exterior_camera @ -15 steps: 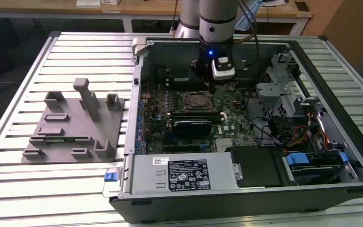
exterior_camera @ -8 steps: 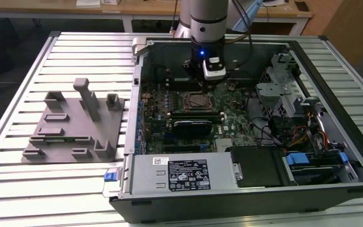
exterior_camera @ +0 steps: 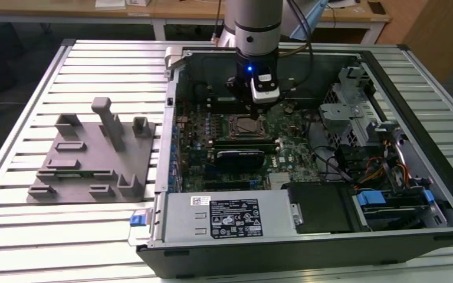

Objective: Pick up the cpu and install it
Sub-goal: 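Install the first cpu locking lever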

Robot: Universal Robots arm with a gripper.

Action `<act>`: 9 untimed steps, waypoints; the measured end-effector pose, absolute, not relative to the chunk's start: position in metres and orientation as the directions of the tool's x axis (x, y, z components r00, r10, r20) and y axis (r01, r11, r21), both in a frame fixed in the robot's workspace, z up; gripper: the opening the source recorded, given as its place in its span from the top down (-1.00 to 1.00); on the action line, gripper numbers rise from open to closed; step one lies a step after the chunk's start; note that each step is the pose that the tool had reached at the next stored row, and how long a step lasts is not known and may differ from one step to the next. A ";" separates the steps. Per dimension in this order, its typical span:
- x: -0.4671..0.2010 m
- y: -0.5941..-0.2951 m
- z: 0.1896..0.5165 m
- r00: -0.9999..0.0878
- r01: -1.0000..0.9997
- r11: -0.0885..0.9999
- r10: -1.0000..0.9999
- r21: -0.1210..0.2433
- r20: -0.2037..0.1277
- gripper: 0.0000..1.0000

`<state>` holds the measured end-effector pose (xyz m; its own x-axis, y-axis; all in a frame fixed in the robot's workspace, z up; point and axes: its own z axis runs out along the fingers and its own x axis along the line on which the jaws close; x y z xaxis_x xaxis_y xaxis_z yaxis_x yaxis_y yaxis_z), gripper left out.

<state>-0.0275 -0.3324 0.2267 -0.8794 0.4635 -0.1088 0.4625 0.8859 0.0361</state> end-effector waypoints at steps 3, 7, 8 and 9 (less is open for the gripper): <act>-0.030 -0.337 0.227 -0.879 0.463 0.886 0.464 0.036 -0.109 0.79; -0.037 -0.338 0.227 -0.879 0.462 0.886 0.464 0.037 -0.108 0.79; -0.037 -0.338 0.227 -0.879 0.462 0.886 0.464 0.037 -0.108 0.79; -0.037 -0.338 0.227 -0.879 0.462 0.886 0.464 0.037 -0.108 0.79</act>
<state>-0.0372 -0.3383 0.2267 -0.8794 0.4636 -0.1084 0.4625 0.8859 0.0369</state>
